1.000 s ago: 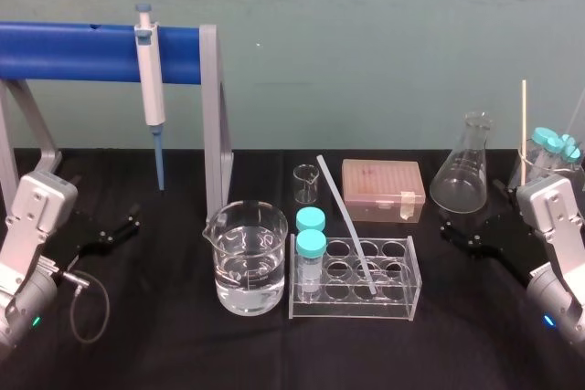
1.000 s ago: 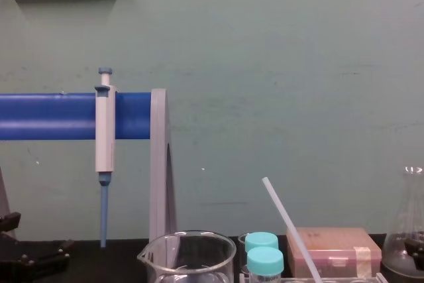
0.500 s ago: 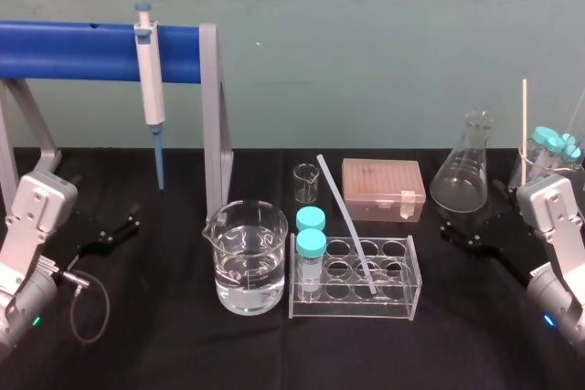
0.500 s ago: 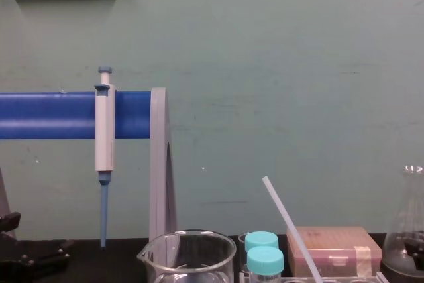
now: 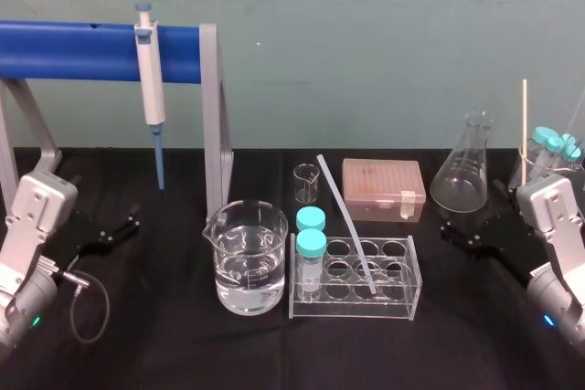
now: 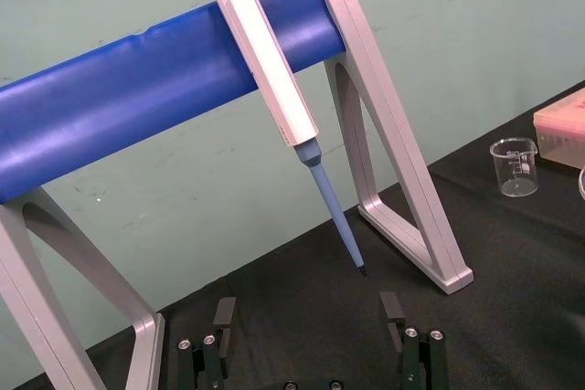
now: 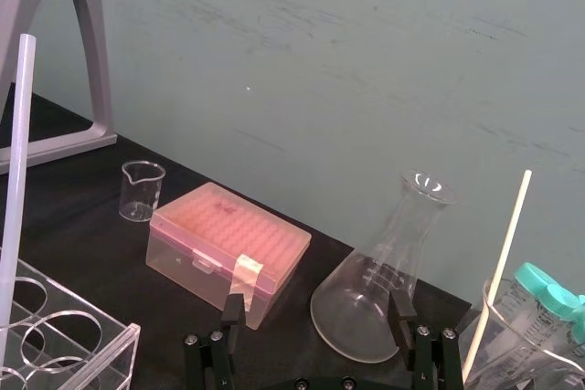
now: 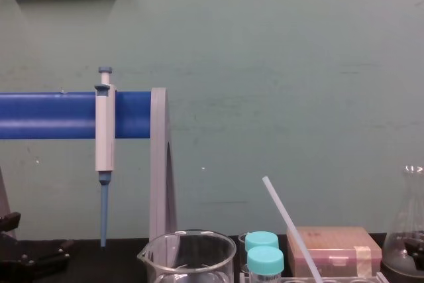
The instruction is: Pick up the stirring rod with one hand, then place it down.
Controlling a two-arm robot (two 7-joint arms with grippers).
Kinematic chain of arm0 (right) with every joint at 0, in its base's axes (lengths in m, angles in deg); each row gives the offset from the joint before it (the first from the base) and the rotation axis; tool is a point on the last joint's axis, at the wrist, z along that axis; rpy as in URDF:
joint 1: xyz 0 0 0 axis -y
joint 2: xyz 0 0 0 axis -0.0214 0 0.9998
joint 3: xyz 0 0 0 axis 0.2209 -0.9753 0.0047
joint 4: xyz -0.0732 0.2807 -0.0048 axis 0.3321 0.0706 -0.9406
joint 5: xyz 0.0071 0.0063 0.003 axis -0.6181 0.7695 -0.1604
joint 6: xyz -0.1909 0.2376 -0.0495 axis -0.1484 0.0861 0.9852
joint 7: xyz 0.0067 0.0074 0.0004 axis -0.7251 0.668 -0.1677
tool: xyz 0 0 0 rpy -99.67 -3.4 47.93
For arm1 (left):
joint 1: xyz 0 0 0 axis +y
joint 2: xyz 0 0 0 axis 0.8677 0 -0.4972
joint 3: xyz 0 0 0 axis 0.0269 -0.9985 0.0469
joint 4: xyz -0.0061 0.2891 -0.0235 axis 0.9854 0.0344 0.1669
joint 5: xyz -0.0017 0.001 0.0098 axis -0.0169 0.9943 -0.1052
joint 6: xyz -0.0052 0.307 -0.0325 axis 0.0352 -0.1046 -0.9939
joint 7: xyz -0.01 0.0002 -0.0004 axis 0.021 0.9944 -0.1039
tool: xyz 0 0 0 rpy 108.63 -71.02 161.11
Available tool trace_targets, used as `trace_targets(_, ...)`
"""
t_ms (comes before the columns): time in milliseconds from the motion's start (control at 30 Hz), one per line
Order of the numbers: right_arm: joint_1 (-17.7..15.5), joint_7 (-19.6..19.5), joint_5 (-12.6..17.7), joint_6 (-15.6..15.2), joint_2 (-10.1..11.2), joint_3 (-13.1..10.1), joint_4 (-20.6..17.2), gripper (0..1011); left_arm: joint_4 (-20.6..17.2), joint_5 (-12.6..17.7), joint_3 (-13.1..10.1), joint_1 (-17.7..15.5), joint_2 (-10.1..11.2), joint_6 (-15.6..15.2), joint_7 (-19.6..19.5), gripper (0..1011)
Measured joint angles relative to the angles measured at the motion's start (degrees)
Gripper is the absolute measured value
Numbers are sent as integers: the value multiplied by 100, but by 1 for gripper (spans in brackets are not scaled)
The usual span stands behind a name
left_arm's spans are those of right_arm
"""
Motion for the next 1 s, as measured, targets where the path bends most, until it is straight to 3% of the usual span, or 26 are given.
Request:
trace_targets(133, 11, 133, 65, 20, 1, -60, 8, 1003, 0, 0, 0, 0, 0, 0, 0, 1000)
trace_targets(333, 84, 699, 549, 18, 7, -295, -71, 1003, 0, 0, 0, 0, 0, 0, 0, 1000)
trace_targets(400, 144, 1124, 1006, -119, -21, -461, -190, 1003, 0, 0, 0, 1, 0, 0, 0, 1000)
trace_targets(567, 294, 1784, 1660, -428, -143, -614, -328, 1003, 0, 0, 0, 0, 0, 0, 0, 1000)
trace_targets(733, 573, 2326, 2025, -804, -364, -573, -299, 1003, 0, 0, 0, 0, 0, 0, 0, 1000)
trace_targets(1000, 1080, 2936, 2041, -1164, -630, -253, -47, 1003, 0, 0, 0, 0, 0, 0, 0, 1000)
